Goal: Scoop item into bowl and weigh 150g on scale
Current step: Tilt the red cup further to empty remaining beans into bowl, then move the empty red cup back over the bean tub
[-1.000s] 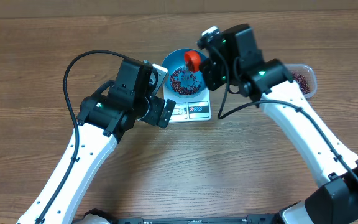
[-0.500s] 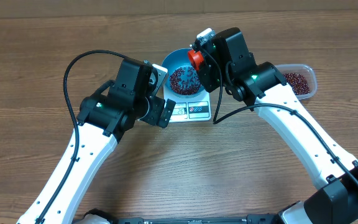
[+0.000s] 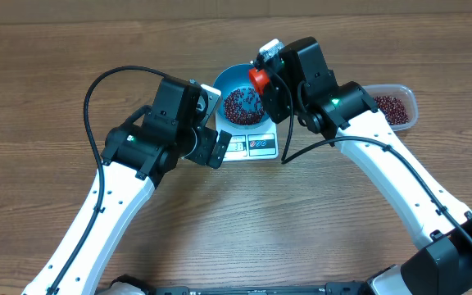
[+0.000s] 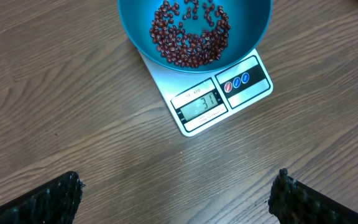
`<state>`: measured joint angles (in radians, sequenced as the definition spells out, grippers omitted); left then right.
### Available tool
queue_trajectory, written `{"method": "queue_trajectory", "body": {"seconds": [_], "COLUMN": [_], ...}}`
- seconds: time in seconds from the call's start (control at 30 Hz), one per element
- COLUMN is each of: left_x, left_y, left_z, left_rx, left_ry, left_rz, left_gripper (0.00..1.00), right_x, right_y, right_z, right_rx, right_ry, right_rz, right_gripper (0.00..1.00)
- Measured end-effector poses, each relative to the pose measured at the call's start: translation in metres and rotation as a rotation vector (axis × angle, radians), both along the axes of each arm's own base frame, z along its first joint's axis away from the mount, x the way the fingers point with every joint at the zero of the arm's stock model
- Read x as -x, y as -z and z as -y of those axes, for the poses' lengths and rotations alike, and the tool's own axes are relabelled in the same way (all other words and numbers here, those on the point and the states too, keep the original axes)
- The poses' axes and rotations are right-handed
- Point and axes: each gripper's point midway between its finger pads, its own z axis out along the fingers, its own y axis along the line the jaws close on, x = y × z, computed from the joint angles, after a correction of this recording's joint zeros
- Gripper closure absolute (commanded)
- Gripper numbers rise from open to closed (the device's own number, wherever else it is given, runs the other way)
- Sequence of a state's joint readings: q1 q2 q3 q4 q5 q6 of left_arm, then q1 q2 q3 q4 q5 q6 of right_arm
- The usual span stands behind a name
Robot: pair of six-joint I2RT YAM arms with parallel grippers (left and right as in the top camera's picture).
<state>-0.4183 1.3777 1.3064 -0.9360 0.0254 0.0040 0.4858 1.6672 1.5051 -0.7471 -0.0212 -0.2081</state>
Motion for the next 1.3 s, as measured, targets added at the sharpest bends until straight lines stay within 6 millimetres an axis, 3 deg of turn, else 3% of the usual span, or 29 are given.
{"method": "queue_trajectory", "body": {"seconds": [0.3, 0.5, 0.63, 0.87, 1.07, 1.2, 1.3], "left_x": [0.000, 0.000, 0.000, 0.000, 0.000, 0.000, 0.000], "left_y": [0.000, 0.000, 0.000, 0.000, 0.000, 0.000, 0.000], "left_z": [0.000, 0.000, 0.000, 0.000, 0.000, 0.000, 0.000], "left_rx": [0.000, 0.000, 0.000, 0.000, 0.000, 0.000, 0.000], "left_ry": [0.000, 0.000, 0.000, 0.000, 0.000, 0.000, 0.000], "left_rz": [0.000, 0.000, 0.000, 0.000, 0.000, 0.000, 0.000], "left_gripper": [0.01, 0.01, 0.01, 0.00, 0.01, 0.01, 0.01], "right_x": [-0.001, 0.010, -0.002, 0.000, -0.009, -0.013, -0.016], "right_y": [-0.003, 0.002, -0.004, -0.003, -0.008, -0.016, -0.035], "right_z": [-0.004, -0.011, -0.005, -0.005, -0.003, 0.006, 0.027], "right_rx": [-0.006, 0.003, 0.001, 0.010, -0.045, -0.116, -0.186], "right_ry": [-0.025, -0.125, -0.050, -0.059, 0.035, 0.104, 0.156], "right_rz": [0.017, -0.007, 0.028, 0.025, 0.030, 0.013, 0.021], "right_gripper": [0.96, 0.96, 0.96, 0.96, 0.96, 0.96, 0.96]}}
